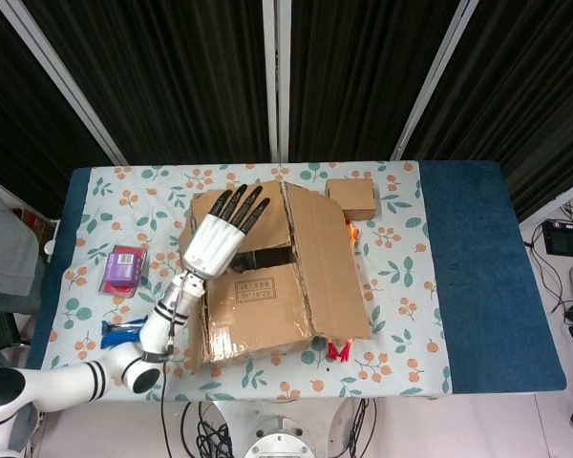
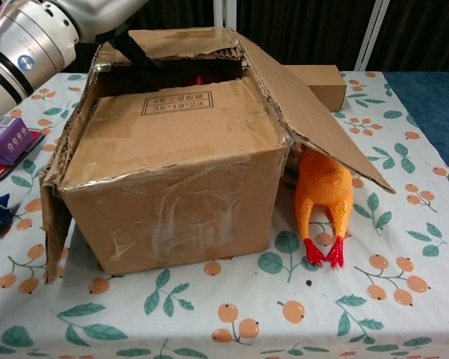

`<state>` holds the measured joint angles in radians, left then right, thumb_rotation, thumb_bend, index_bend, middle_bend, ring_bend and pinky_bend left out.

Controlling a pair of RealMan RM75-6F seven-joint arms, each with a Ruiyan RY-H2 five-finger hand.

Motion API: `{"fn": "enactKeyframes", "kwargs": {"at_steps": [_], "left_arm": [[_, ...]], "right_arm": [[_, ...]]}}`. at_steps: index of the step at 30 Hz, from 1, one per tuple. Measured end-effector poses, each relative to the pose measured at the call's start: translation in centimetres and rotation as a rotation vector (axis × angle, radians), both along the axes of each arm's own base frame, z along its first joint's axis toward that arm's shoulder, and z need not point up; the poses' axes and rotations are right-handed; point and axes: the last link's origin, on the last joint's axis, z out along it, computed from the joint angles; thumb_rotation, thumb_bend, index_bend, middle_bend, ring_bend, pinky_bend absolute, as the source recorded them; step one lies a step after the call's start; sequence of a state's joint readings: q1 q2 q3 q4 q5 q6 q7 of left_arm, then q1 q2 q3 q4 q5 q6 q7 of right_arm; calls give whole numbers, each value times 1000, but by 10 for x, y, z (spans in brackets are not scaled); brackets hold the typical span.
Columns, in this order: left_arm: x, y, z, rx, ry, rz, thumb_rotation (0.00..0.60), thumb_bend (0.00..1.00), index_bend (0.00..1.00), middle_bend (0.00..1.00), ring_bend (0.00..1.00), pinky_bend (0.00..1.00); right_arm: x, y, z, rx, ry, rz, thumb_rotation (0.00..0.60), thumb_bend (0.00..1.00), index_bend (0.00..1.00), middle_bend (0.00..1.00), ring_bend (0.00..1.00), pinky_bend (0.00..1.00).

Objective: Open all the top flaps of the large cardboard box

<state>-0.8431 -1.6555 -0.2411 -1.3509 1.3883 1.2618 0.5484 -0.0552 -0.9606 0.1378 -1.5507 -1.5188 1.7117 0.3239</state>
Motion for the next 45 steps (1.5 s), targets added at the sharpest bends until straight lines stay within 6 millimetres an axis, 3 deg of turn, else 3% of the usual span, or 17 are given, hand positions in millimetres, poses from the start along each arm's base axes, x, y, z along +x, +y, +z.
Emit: {"fn": "enactKeyframes", "kwargs": {"at_steps": [7, 13, 20, 26, 31, 37, 41, 45], "left_arm": [[6, 7, 31, 88, -23, -20, 600, 216, 31, 0, 32, 182], [8, 26, 55, 203, 7, -47, 600, 216, 27, 0, 31, 183], [-10, 76, 68, 282, 80, 33, 600, 101, 2, 0, 31, 181], [-27, 119, 65, 308, 125, 152, 600, 94, 0, 0, 31, 180], [-27, 140, 63, 315, 102, 202, 600, 95, 0, 0, 31, 180], [-27, 139, 67, 258, -41, 212, 600, 117, 0, 0, 32, 206], [-28, 124, 72, 161, -167, 214, 592, 105, 36, 44, 76, 230], [-33, 97, 87, 61, -261, 217, 459, 85, 78, 64, 79, 215]], "right_arm": [[2, -1, -1, 0, 0, 7, 600, 58, 0, 0, 0, 0], [4, 0, 2, 4, 11, 17, 600, 82, 0, 0, 0, 0], [8, 7, 10, -19, 27, 20, 600, 82, 0, 0, 0, 0], [9, 9, 12, -31, 27, 15, 600, 90, 0, 0, 0, 0], [9, 7, 14, -38, 25, 10, 600, 89, 0, 0, 0, 0], [12, -1, 8, -9, 28, 21, 600, 89, 0, 0, 0, 0], [19, -8, 2, 18, 46, 61, 600, 86, 0, 0, 0, 0], [32, -19, -4, 46, 71, 122, 600, 82, 0, 0, 0, 0]]}}
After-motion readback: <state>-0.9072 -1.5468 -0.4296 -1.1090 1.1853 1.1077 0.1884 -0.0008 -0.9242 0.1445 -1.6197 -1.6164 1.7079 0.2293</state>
